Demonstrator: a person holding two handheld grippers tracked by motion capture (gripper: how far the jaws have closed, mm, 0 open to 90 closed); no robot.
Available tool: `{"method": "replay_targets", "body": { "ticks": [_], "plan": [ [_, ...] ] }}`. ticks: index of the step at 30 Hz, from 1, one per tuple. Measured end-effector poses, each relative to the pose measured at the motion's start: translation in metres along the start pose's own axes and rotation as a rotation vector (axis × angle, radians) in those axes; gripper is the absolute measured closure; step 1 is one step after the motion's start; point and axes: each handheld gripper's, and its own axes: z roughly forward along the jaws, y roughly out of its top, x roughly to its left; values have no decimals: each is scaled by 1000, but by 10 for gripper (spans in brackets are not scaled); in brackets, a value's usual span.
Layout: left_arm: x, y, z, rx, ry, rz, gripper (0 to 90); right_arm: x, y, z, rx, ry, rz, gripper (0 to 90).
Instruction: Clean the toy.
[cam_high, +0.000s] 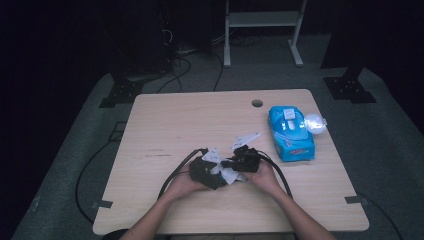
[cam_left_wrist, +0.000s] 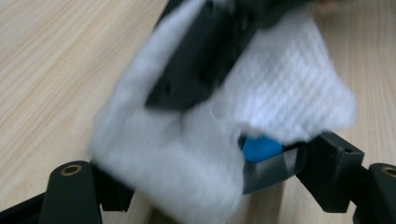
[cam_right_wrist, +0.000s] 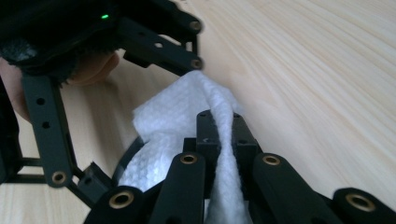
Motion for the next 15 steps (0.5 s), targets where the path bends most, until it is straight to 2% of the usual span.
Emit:
{"method": "replay_targets", "body": {
  "ticks": [3,6,10,13,15],
  "plan": [
    [0,0,0,1,1,5,239,-6,-4,-11,4,-98,-30,850],
    [0,0,-1,4,1,5,239,-17,-12,-20,-15,-102,23,850],
    [0,-1,-2,10,-1,3,239,-25,-23,-32,-6,-151,40,851],
    [1,-1,-2,6,-2,3,239,-34,-35,-42,-27,-137,87,850],
    [0,0,-1,5,1,7,239,-33,-39,-46,-23,-158,81,851]
  ]
}}
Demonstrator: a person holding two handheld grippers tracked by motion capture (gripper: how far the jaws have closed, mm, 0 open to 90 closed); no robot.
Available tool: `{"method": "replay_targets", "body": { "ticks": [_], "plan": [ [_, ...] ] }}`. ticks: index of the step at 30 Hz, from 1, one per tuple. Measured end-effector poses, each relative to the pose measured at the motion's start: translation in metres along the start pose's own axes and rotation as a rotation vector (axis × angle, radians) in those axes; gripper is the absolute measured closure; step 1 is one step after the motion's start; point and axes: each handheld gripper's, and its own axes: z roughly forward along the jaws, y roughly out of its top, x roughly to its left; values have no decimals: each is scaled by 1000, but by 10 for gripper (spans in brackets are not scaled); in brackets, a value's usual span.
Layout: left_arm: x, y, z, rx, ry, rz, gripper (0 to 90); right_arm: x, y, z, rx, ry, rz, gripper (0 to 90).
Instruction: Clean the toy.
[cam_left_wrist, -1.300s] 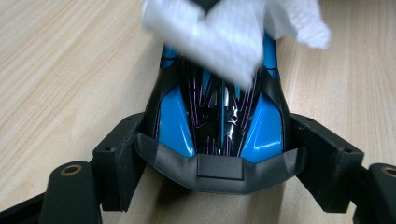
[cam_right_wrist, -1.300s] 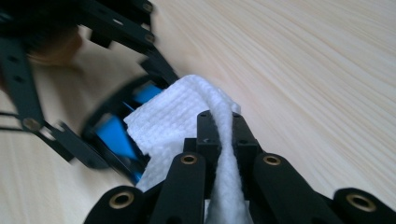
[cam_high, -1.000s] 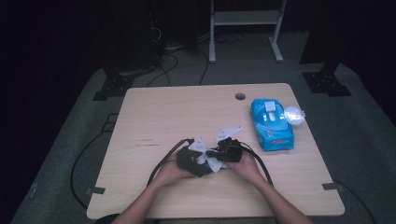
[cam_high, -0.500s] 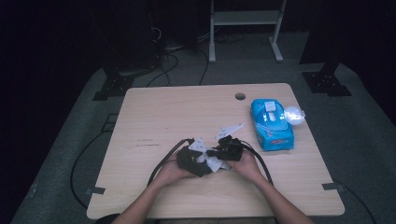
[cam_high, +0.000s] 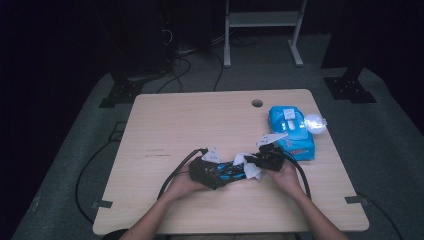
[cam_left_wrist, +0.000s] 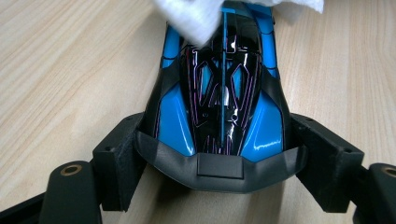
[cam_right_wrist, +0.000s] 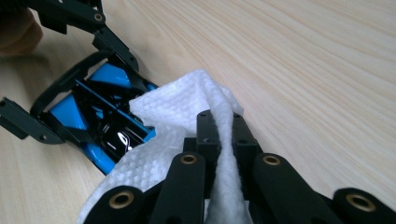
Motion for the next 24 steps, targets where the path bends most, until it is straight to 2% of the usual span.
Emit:
{"method": "replay_targets", "body": {
  "ticks": [2,6,8,10,12,15,19,22,24],
  "plan": [
    [0,0,0,-1,-1,1,239,3,1,0,0,-13,-9,852],
    [0,0,-1,1,-2,-2,239,14,7,8,-49,52,-5,850],
    [1,-1,-2,5,-4,-1,239,18,9,10,-50,46,-30,849],
    [1,-1,-2,7,-3,1,239,14,8,9,-46,46,-21,850],
    [1,-1,-1,4,-4,-4,239,6,3,5,-20,0,-26,852],
    [0,-1,-1,3,-3,-1,239,-7,-5,-3,0,-15,14,851],
    [1,0,0,1,-4,-2,240,-7,-5,-5,18,-43,12,851],
    [0,-1,-1,0,-4,-5,240,-1,-1,-1,-4,-14,-4,850],
    [0,-1,-1,5,-3,-6,240,2,0,1,-5,-14,-17,851]
  ]
}}
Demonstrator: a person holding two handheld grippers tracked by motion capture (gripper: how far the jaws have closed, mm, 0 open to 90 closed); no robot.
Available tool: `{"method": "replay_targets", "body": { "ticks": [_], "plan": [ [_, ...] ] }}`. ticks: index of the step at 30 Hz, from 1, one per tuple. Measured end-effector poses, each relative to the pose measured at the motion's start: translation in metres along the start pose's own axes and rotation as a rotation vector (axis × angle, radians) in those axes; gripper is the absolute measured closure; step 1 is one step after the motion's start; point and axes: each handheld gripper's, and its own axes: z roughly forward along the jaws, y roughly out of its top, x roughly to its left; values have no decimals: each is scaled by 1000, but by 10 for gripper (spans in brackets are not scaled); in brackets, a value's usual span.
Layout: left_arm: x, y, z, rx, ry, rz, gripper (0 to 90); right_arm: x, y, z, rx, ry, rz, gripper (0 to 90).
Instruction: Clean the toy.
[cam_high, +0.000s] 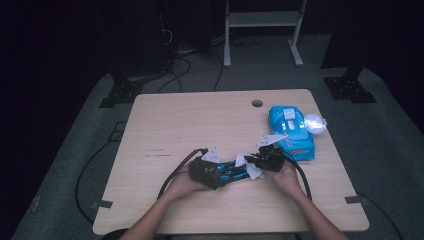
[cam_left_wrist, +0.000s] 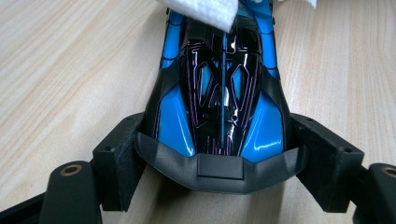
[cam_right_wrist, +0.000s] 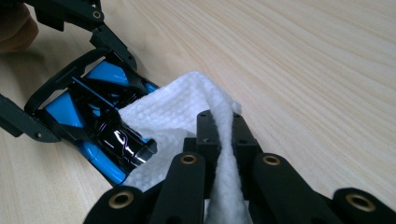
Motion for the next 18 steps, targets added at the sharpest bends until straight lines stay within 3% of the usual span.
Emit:
{"method": "replay_targets", "body": {
  "ticks": [6,8,10,13,15,18],
  "plan": [
    [0,0,1,-2,0,5,240,-10,-15,-18,29,-1,54,850],
    [0,0,0,1,2,6,240,-7,-21,-23,46,5,50,850],
    [0,0,0,0,3,5,240,0,-25,-28,27,11,49,852],
    [-1,1,1,0,5,5,240,10,-25,-31,17,58,35,851],
    [-1,1,1,-1,4,3,240,12,-25,-32,31,39,1,851],
    [-1,1,1,-3,4,5,240,0,-29,-31,53,8,44,851]
  ]
}}
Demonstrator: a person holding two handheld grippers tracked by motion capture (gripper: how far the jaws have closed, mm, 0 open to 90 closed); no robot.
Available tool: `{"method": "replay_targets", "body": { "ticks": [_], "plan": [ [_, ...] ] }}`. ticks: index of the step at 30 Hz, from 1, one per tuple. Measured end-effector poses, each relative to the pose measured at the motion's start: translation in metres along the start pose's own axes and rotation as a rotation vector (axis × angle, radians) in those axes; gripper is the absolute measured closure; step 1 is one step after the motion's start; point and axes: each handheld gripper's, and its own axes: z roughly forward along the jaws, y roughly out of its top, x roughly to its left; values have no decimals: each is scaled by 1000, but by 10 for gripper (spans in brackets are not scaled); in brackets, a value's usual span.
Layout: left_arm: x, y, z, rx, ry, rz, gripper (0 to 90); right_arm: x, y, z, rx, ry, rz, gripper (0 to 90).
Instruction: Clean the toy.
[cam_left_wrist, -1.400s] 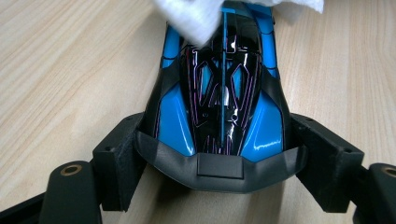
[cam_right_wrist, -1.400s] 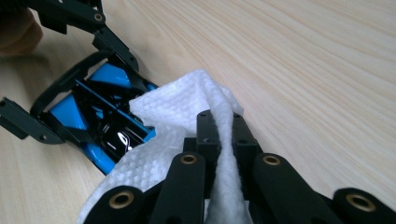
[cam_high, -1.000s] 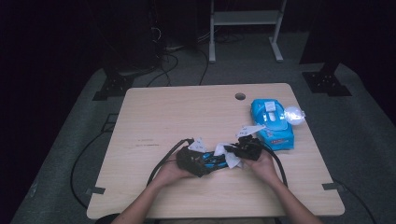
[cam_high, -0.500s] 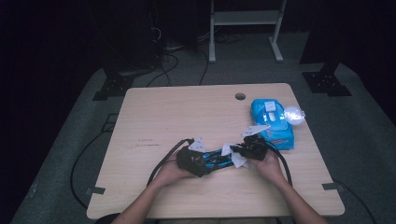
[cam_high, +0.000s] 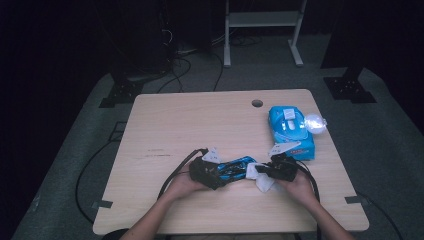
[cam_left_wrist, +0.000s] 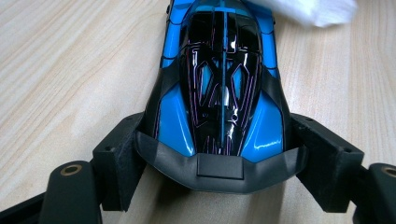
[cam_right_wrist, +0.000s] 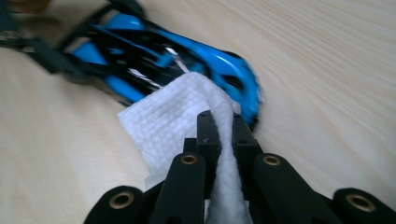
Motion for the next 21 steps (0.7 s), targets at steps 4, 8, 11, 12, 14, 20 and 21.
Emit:
{"method": "replay_targets", "body": {
  "ticks": [4,8,11,12,14,20,21],
  "plan": [
    [0,0,0,-3,-3,2,240,-13,4,6,-13,-16,55,852],
    [0,0,1,-5,-3,1,241,-18,22,17,-48,-12,67,850],
    [1,0,0,-2,-7,-2,240,-20,28,27,-75,-23,68,850],
    [1,-1,0,-1,-9,-4,240,-22,27,28,-75,-19,83,850],
    [1,-1,0,-2,-9,-3,240,-25,22,26,-72,-19,105,850],
    [1,0,0,1,-4,1,240,-22,3,8,-44,-4,107,851],
    [1,0,0,1,-3,2,240,-20,0,6,-31,-4,95,851]
  ]
}}
